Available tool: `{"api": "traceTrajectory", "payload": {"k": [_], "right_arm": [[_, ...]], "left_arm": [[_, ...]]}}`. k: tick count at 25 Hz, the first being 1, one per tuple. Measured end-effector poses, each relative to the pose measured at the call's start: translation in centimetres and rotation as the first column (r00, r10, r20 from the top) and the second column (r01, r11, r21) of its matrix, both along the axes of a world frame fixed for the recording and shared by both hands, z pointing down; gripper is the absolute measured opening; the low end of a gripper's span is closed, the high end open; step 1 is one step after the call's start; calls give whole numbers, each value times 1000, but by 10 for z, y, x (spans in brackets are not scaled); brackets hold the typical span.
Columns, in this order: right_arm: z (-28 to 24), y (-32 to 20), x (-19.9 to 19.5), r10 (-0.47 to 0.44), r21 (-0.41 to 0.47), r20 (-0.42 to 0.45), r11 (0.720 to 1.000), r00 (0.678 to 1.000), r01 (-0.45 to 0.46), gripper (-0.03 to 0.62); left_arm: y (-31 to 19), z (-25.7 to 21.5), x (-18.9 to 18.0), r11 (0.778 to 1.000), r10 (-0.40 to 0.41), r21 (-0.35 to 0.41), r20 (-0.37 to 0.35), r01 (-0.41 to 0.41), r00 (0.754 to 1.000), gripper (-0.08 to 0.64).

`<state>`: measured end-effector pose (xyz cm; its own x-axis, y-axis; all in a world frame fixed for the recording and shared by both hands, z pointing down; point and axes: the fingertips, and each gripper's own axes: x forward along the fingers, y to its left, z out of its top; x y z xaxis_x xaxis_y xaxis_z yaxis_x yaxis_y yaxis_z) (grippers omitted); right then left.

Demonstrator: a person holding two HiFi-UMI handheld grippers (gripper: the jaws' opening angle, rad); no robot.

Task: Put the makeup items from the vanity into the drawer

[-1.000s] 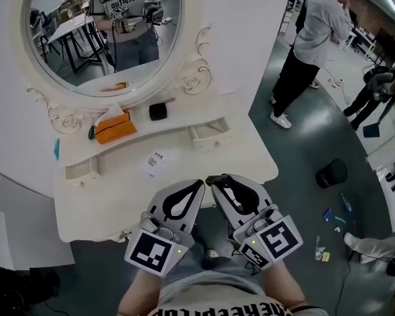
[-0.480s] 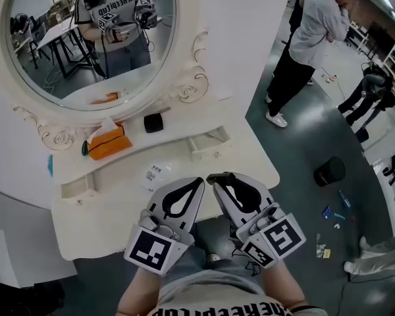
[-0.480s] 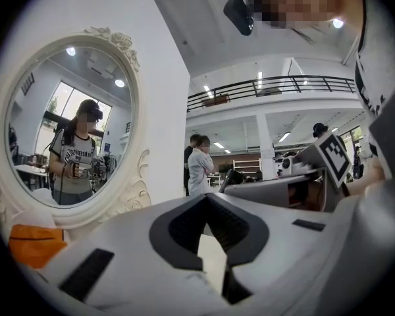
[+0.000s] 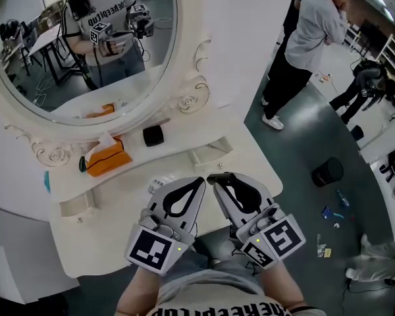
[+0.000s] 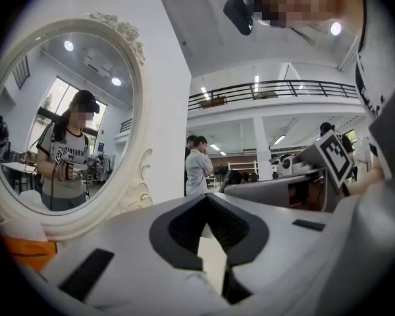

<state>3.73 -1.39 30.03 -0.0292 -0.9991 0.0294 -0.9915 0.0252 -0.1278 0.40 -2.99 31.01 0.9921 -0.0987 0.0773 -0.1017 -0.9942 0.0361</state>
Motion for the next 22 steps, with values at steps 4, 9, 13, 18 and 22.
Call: {"api": "traceTrajectory", "payload": {"k": [4,9,13,18,22], "right_arm": [[1,-8,4,20,-2,4,1000,1000,-20,114],[6,-11,8,42,-13,9,999,999,-42,112],[9,-13,13,50,-22,9,999,999,-49,113],[9,-17,22,35,-21,10,999,999,-35,112],[7,-24,29,3,-18,12,1000,1000,-3,112]], "left_arm": [[-10,2,3,1000,14,-6,2,-14,1000,8],[-13,9,6,999,31,-21,10,-31,999,8],[-16,13,10,999,35,-26,18,-35,999,8],[-19,15,13,1000,11,-27,24,-10,1000,8],[-25,13,17,999,-33,-29,24,33,999,8]]}}
